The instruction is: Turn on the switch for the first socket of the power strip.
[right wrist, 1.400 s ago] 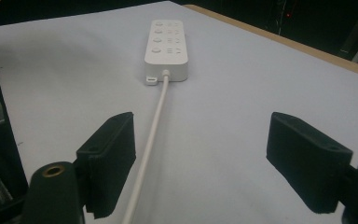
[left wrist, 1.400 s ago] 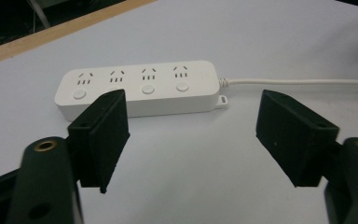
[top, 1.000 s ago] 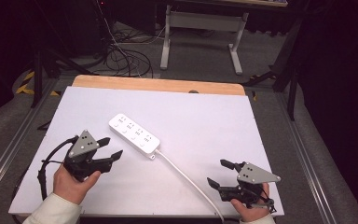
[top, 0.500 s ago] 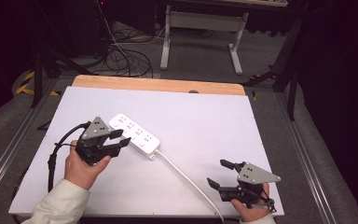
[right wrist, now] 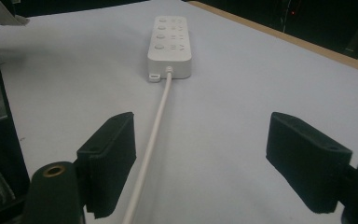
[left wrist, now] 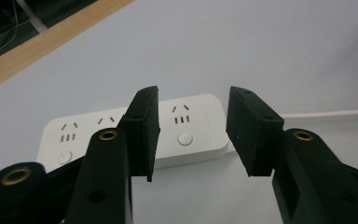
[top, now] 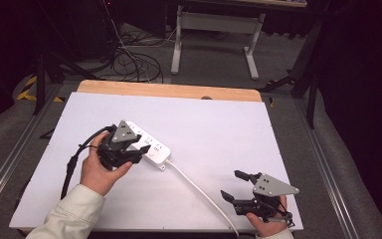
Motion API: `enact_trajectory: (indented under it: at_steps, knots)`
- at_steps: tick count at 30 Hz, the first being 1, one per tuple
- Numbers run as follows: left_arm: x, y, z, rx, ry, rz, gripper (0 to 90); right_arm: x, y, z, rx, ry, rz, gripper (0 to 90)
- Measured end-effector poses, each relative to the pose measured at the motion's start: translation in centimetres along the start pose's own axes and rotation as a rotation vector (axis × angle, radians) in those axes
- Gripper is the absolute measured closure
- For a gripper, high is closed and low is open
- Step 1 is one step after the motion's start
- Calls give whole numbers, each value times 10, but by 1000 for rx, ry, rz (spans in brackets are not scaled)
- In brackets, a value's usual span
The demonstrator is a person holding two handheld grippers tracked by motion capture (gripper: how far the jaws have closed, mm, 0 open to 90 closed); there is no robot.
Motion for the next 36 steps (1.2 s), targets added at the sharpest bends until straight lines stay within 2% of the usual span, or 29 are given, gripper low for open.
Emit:
enact_trajectory:
  at_steps: [2, 5, 9, 12, 14, 16, 19, 20, 22, 26, 27, 28, 32, 36]
  knots:
    - [4, -2, -1, 16, 0, 9, 579, 0, 0, 0, 0, 0, 0, 243]
    - [10, -4, -1, 3, 21, -10, 568, 0, 0, 0, -1, -1, 0, 243]
    - [18, -5, -2, -23, 55, -20, 569, 0, 0, 0, -1, -3, -2, 244]
    - [22, -6, -2, -42, 56, -25, 571, 0, 0, 0, -2, -3, 0, 243]
    - [22, -7, 0, -62, 57, -32, 620, 0, 0, 0, -1, -4, 1, 243]
    - [24, -7, 1, -79, 80, -36, 636, 0, 0, 1, 2, -7, -1, 243]
    - [26, -5, 2, -73, 72, -24, 641, 0, 0, 1, 4, -6, -2, 243]
    - [27, -4, 3, -76, 61, 0, 641, 0, 0, 1, 4, -6, -2, 243]
    - [28, -2, 5, -77, 42, 24, 586, 0, 0, 1, 2, -7, 0, 243]
    - [32, 1, 6, -105, 90, 40, 657, 0, 0, 1, -1, -10, -1, 243]
    - [34, 1, 5, -117, 97, 49, 715, 0, 0, 1, 0, -10, -2, 243]
    - [35, 1, 5, -115, 117, 49, 715, 0, 0, 1, 0, -10, -2, 243]
    - [44, 3, 4, -124, 143, 76, 885, 0, 0, 1, -2, -11, -2, 244]
    - [54, 7, 4, -148, 181, 78, 900, 0, 0, 0, -1, -10, -2, 243]
Point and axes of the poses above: each handheld gripper's, and its own axes: x roughly forward along the jaws, y roughly out of its underside, z roughly to its left, the point moved 5 cm from there along x, roughly forward along the jaws, and after that the axes turned 14 degrees about x, right-handed, at the moved point
